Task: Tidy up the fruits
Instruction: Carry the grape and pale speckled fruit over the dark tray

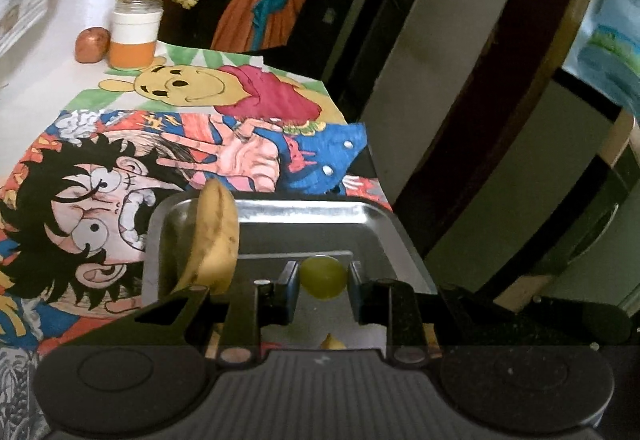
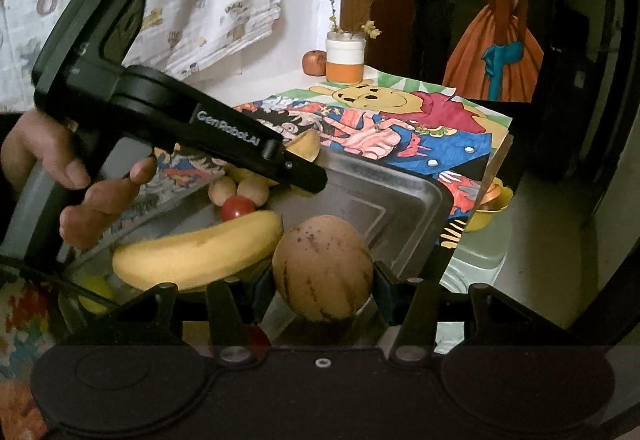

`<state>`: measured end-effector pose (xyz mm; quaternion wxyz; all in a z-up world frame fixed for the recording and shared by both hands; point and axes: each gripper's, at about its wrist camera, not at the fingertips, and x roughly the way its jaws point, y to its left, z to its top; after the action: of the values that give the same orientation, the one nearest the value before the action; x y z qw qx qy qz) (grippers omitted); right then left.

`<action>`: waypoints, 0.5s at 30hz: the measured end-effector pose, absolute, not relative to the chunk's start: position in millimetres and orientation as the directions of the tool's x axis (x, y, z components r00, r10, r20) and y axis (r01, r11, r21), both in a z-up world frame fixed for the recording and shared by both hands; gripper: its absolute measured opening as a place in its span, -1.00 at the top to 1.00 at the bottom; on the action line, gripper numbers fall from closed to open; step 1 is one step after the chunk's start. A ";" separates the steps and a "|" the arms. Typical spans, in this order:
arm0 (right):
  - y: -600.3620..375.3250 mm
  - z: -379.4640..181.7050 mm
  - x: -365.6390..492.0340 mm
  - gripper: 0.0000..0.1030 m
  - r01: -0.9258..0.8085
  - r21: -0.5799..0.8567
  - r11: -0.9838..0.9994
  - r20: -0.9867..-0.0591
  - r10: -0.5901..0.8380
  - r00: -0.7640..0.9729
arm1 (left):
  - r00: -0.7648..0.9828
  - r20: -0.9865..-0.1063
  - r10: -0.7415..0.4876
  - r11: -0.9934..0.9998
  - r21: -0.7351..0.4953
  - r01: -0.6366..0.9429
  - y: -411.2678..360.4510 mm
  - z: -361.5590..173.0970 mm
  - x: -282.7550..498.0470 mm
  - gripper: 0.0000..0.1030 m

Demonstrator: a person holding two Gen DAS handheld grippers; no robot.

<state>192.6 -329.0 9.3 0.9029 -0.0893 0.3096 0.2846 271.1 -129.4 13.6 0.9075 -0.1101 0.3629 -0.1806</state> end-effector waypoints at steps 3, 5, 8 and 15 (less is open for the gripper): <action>-327.2 5.8 190.6 -0.04 -0.579 -0.008 0.815 -0.611 0.455 0.648 | 0.672 -0.624 -0.398 0.915 -0.321 0.244 -129.5 11.2 272.6 0.44; -326.8 3.6 190.2 -0.04 -0.579 -0.010 0.815 -0.612 0.453 0.648 | 0.670 -0.630 -0.392 0.918 -0.313 0.243 -129.4 10.1 273.6 0.44; -328.3 1.3 190.6 -0.04 -0.577 -0.001 0.817 -0.607 0.458 0.650 | 0.666 -0.641 -0.382 0.923 -0.298 0.242 -129.6 7.7 275.1 0.44; -328.5 1.1 191.7 -0.04 -0.577 0.001 0.817 -0.601 0.461 0.652 | 0.643 -0.666 -0.378 0.925 -0.289 0.245 -130.3 0.5 278.2 0.44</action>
<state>191.7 -328.5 1.1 0.9040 -0.0952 0.3023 0.2870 278.2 -130.3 0.5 0.9023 -0.0863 0.3854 -0.1727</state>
